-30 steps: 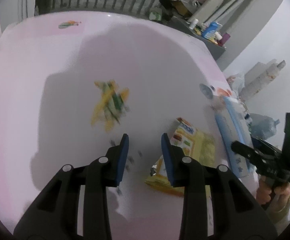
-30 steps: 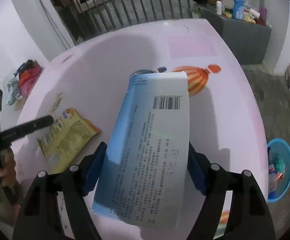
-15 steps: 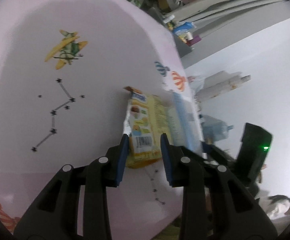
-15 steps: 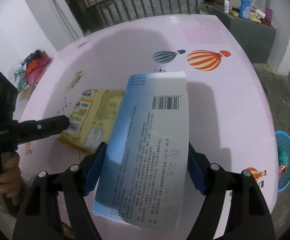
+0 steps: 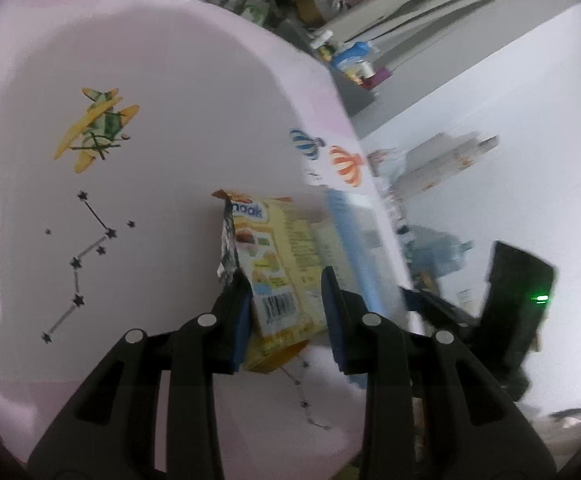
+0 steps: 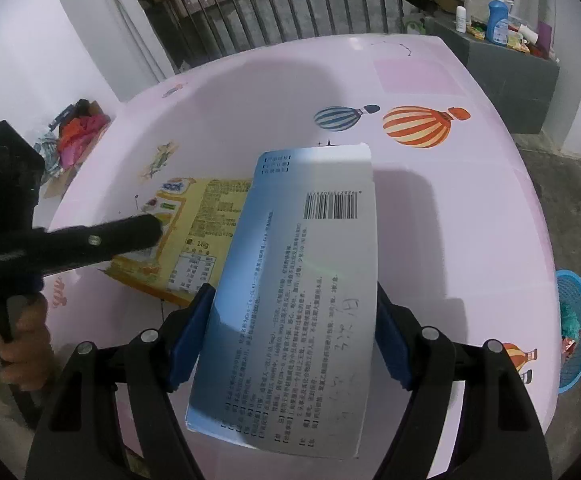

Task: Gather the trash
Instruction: 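Lift the snack package and box in both grippers off the table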

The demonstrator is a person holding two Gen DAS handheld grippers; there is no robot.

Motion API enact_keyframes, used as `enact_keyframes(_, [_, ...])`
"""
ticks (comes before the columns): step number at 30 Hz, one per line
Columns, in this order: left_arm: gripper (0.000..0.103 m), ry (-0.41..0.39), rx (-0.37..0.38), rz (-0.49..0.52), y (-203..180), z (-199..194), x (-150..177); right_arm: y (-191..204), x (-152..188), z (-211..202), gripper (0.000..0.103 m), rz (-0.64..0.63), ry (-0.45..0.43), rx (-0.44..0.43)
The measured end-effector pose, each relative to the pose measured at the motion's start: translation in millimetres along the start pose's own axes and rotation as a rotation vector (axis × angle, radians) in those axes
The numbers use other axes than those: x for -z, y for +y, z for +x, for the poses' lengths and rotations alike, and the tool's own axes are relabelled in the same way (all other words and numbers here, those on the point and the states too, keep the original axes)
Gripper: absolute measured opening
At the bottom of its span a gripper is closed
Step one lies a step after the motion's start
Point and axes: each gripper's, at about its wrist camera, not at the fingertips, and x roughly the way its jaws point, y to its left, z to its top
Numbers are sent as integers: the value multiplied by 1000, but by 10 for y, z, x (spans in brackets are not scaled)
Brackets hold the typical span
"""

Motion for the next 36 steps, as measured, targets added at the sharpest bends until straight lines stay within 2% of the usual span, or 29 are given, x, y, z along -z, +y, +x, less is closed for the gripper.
enact_keyframes(3, [18,11,-85,51,-39,13,10,-39,4,-18,72,12,-7,-6])
enact_keyframes(10, [10,-23,-204,180,-277,-7,68,-93,26,-56,72,21,-16,0])
enact_keyframes(25, [7,-66,-273,321,-695,24,95,-333,80,-368,72,129,-96,8])
enact_keyframes(36, [7,-116,-310,396,-907,-67,148,-401,113,-525,72,149,-131,17])
